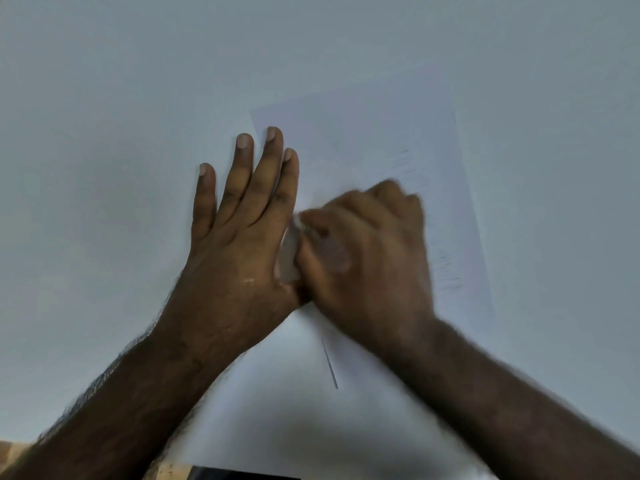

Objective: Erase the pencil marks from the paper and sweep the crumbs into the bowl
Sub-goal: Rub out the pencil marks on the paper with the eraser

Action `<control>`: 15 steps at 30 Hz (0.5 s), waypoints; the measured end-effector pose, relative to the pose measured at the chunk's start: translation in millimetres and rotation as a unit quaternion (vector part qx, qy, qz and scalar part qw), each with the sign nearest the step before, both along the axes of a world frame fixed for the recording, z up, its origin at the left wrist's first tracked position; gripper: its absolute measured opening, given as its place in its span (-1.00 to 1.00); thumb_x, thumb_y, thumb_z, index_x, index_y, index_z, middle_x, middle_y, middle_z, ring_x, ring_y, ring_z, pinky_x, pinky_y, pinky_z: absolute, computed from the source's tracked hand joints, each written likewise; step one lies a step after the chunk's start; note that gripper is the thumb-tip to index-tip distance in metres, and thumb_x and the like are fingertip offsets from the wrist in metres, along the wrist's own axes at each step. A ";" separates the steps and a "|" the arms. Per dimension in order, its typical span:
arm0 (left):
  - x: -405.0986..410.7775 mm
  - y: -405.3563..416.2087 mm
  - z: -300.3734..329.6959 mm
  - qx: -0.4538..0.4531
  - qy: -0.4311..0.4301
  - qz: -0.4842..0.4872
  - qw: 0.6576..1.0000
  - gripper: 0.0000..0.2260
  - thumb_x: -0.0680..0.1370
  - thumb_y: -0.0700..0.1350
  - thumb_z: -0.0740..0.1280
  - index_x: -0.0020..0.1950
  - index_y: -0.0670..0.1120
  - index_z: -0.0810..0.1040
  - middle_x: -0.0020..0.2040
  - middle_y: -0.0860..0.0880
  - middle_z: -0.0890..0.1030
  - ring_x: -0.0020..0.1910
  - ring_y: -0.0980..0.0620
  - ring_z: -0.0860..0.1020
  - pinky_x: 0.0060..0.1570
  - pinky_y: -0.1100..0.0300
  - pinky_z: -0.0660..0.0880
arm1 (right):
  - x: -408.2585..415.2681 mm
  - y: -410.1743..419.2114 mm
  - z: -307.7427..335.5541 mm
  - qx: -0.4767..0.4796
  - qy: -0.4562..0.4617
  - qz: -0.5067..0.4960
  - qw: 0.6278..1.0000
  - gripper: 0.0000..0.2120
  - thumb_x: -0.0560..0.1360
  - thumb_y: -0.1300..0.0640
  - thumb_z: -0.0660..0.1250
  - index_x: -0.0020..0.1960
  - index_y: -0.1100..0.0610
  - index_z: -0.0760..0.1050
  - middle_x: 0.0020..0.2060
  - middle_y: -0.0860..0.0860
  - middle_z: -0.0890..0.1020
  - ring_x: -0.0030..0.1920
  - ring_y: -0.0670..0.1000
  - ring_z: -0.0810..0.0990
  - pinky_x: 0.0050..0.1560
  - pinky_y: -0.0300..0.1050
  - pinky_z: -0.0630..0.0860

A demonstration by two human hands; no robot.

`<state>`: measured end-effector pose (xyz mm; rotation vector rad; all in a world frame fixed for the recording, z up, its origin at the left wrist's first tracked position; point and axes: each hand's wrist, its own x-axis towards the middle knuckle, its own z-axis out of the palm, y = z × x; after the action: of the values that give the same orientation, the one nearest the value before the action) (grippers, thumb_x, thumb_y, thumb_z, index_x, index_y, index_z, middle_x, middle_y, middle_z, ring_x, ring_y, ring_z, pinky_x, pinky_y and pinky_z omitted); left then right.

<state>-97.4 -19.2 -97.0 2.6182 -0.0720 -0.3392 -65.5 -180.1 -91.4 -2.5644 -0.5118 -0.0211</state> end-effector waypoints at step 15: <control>-0.3 1.9 -0.3 -0.002 0.000 -0.001 1.000 -0.03 0.53 0.39 0.23 0.75 -0.10 -0.05 0.76 -0.02 -0.13 0.73 -0.03 -0.20 0.67 -0.20 -0.20 | 2.4 -9.5 -0.6 0.005 0.032 0.021 0.999 -0.91 0.56 0.04 0.50 0.03 0.02 0.74 -0.12 -0.05 0.71 -0.06 0.08 0.57 0.04 0.07 0.41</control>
<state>-97.6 -17.3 -97.3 2.6137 -0.0740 -0.3396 -63.2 -189.6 -92.0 -2.5343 -0.5397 0.0729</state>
